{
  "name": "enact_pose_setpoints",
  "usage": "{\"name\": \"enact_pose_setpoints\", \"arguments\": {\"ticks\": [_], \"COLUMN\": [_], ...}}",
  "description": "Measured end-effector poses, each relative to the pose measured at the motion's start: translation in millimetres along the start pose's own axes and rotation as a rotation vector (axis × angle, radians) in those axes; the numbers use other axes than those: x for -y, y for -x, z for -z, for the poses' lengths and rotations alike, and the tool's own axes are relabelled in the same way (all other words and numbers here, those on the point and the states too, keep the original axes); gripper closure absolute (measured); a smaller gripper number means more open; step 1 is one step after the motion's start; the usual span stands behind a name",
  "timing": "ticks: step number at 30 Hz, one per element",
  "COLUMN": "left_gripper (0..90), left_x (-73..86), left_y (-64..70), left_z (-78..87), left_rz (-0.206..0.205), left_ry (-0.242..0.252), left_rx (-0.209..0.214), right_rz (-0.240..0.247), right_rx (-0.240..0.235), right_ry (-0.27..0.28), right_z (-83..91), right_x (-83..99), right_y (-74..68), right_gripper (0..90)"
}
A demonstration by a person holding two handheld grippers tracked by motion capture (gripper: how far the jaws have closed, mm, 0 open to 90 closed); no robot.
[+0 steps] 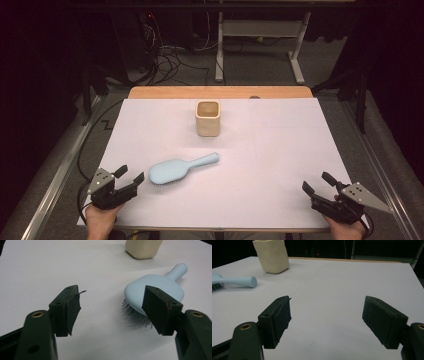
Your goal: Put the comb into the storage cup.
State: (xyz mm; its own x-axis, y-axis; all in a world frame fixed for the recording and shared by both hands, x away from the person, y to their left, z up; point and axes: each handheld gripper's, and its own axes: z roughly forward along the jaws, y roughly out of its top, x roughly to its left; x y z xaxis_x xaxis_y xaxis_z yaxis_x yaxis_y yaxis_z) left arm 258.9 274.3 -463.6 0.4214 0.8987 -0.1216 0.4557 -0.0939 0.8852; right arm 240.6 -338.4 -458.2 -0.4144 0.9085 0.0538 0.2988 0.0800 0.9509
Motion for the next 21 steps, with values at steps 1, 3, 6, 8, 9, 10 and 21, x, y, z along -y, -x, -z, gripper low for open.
{"name": "enact_pose_setpoints", "arguments": {"ticks": [1,3,6,8,9,10,21], "left_gripper": [31.2,31.3,32.3,32.3,32.3,32.3,33.0], "left_x": [0.1,-0.1,0.4,0.4,0.4,0.4,-0.3], "left_y": [0.1,0.6,0.3,0.4,0.3,0.0,-0.4], "left_z": [0.0,0.4,1.2,1.6,2.2,2.8,5.8], "left_rz": [0.000,-0.004,0.004,0.006,0.007,0.009,0.010], "left_ry": [0.000,0.000,0.002,0.007,0.008,0.011,0.029], "left_rx": [0.001,0.000,0.004,0.002,0.000,-0.002,-0.015], "right_rz": [-0.003,0.000,0.005,0.008,0.010,0.010,0.013], "right_rx": [-0.003,-0.006,-0.008,-0.008,-0.008,-0.009,-0.016], "right_ry": [-0.001,-0.004,-0.009,-0.011,-0.011,-0.011,-0.017], "right_z": [-0.1,-0.8,-1.8,-1.4,-1.0,-0.9,-1.6], "right_x": [0.1,0.2,0.1,0.3,0.3,0.3,0.4], "right_y": [0.0,0.0,-0.9,-1.9,-2.0,-2.0,-1.9], "right_gripper": [23.5,23.7,24.0,24.2,24.3,24.4,24.7]}}
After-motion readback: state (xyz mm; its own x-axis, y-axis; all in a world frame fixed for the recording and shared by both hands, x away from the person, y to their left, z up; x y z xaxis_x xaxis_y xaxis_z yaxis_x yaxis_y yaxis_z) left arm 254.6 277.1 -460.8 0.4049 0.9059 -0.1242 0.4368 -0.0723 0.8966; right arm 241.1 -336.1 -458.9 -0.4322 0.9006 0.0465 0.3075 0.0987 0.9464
